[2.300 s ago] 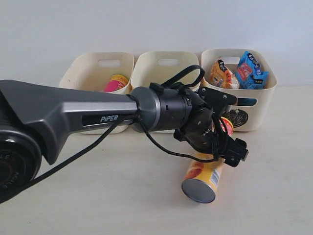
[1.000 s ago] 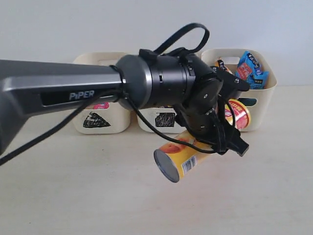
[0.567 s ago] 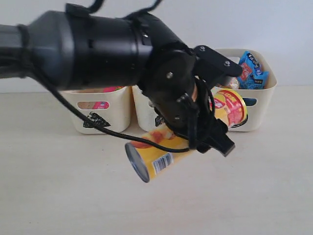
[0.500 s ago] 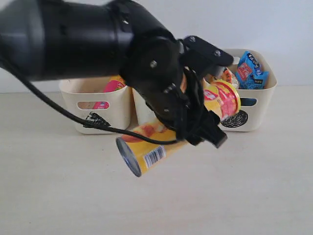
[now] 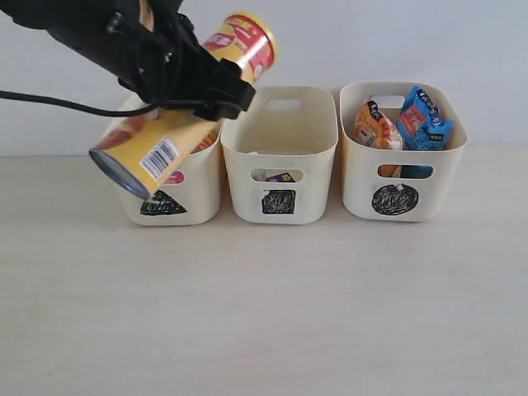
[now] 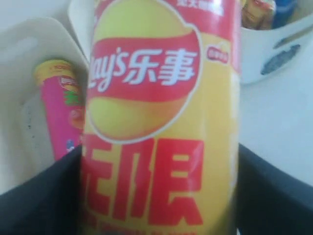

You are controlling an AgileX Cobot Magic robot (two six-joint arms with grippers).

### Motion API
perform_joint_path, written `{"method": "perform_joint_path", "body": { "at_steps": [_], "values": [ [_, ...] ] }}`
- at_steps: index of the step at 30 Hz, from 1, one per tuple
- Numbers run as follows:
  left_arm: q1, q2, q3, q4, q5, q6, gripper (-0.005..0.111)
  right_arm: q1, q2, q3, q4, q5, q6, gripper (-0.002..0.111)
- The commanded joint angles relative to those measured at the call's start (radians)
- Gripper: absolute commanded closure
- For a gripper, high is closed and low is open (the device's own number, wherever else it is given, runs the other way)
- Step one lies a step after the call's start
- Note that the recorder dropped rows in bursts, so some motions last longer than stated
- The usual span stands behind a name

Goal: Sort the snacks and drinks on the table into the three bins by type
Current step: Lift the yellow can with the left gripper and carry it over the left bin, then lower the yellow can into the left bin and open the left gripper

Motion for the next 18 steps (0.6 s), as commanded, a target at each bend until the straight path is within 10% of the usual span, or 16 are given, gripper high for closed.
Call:
{"method": "perform_joint_path", "body": {
  "at_steps": [1, 18],
  "values": [
    [0.092, 0.003, 0.006, 0.006, -0.149, -0.024, 0.103, 0.000, -0.005, 0.004, 0.002, -0.006, -0.002, 0.108],
    [0.329, 0.283, -0.044, -0.014, -0.670, -0.024, 0.103, 0.000, -0.005, 0.004, 0.002, -0.006, -0.002, 0.108]
  ]
}}
